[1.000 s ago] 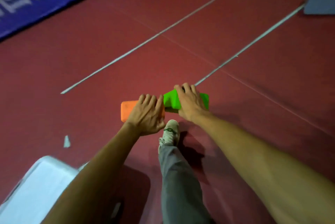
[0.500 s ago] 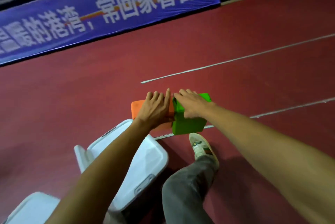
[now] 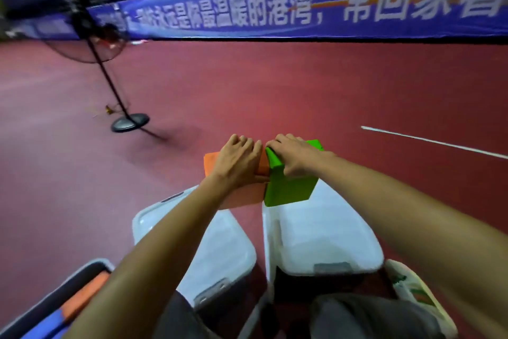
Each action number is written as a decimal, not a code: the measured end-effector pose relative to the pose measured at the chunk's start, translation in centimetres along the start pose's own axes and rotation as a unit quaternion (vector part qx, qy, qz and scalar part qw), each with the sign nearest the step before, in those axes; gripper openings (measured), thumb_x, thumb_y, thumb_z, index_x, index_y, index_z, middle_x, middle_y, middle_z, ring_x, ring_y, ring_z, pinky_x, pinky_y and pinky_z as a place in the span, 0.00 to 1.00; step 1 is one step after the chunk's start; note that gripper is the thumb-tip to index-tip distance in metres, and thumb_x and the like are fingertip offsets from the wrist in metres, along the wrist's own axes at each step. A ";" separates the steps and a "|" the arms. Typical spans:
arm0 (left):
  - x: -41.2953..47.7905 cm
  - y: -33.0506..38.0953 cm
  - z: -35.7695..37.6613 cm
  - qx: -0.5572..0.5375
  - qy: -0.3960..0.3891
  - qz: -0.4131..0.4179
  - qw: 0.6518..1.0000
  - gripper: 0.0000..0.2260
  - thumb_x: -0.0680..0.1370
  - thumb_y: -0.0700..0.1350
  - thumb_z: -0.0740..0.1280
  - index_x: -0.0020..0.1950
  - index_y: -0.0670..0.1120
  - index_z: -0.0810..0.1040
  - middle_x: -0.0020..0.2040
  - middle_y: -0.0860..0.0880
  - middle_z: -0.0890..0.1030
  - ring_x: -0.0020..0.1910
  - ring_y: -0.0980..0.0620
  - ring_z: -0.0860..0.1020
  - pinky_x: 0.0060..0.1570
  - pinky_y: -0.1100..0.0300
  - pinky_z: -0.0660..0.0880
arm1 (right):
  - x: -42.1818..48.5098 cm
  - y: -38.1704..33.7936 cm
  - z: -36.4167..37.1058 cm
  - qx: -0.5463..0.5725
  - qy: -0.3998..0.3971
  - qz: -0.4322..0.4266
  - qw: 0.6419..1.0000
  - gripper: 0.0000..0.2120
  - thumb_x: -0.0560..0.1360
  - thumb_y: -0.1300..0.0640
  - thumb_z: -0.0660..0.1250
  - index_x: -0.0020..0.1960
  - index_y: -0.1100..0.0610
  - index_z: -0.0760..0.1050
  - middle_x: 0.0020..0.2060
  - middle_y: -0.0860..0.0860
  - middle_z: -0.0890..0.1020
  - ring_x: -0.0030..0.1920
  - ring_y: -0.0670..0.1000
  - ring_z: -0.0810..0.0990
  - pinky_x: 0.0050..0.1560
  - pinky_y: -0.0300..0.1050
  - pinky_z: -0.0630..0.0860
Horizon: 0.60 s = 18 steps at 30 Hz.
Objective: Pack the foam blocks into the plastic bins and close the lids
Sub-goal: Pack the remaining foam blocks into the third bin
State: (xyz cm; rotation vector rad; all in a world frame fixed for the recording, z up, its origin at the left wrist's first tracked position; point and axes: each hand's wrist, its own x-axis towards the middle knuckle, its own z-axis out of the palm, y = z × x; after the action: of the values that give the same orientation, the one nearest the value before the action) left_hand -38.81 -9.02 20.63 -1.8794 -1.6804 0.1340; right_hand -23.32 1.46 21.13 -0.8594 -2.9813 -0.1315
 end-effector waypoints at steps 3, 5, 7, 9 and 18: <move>-6.8 -5.1 1.1 0.006 -0.037 -0.068 0.997 0.38 0.64 0.74 0.66 0.55 0.42 0.77 0.44 0.44 0.80 0.42 0.42 0.77 0.46 0.50 0.68 | 5.0 -7.5 0.1 -0.002 -0.010 -0.072 0.997 0.34 0.64 0.56 0.72 0.69 0.52 0.67 0.58 0.53 0.72 0.58 0.58 0.73 0.57 0.54 0.73; -11.7 -8.1 1.7 0.004 -0.061 -0.111 0.992 0.39 0.64 0.76 0.62 0.54 0.42 0.77 0.43 0.44 0.80 0.41 0.42 0.77 0.45 0.50 0.68 | 7.6 -12.9 0.5 -0.004 -0.007 -0.122 0.992 0.34 0.64 0.56 0.73 0.68 0.52 0.68 0.57 0.54 0.73 0.58 0.59 0.73 0.56 0.55 0.74; -16.8 -10.7 2.2 0.011 -0.092 -0.150 0.984 0.39 0.63 0.75 0.62 0.54 0.42 0.78 0.42 0.44 0.80 0.41 0.42 0.78 0.45 0.50 0.69 | 9.6 -18.4 1.1 -0.003 0.000 -0.167 0.986 0.33 0.64 0.55 0.74 0.67 0.53 0.68 0.58 0.55 0.73 0.58 0.59 0.73 0.55 0.54 0.75; -21.8 -12.9 2.6 0.030 -0.127 -0.185 0.974 0.39 0.61 0.74 0.68 0.55 0.43 0.78 0.43 0.45 0.80 0.43 0.43 0.78 0.46 0.51 0.69 | 11.2 -23.8 1.9 0.005 0.000 -0.206 0.979 0.29 0.65 0.54 0.74 0.64 0.54 0.69 0.58 0.55 0.74 0.58 0.59 0.73 0.54 0.53 0.73; -42.4 -16.0 5.7 0.028 -0.269 -0.315 0.910 0.37 0.59 0.74 0.71 0.54 0.46 0.77 0.45 0.45 0.80 0.45 0.43 0.79 0.47 0.50 0.70 | 12.7 -45.1 8.9 0.050 -0.045 -0.354 0.933 0.25 0.67 0.54 0.73 0.61 0.57 0.68 0.58 0.59 0.73 0.59 0.62 0.73 0.56 0.54 0.73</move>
State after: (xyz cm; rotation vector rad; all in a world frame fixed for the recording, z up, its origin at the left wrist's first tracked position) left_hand -63.36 -46.23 10.66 -1.2211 -2.5426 0.4602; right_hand -58.15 -29.02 9.74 0.2572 -3.1865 0.0462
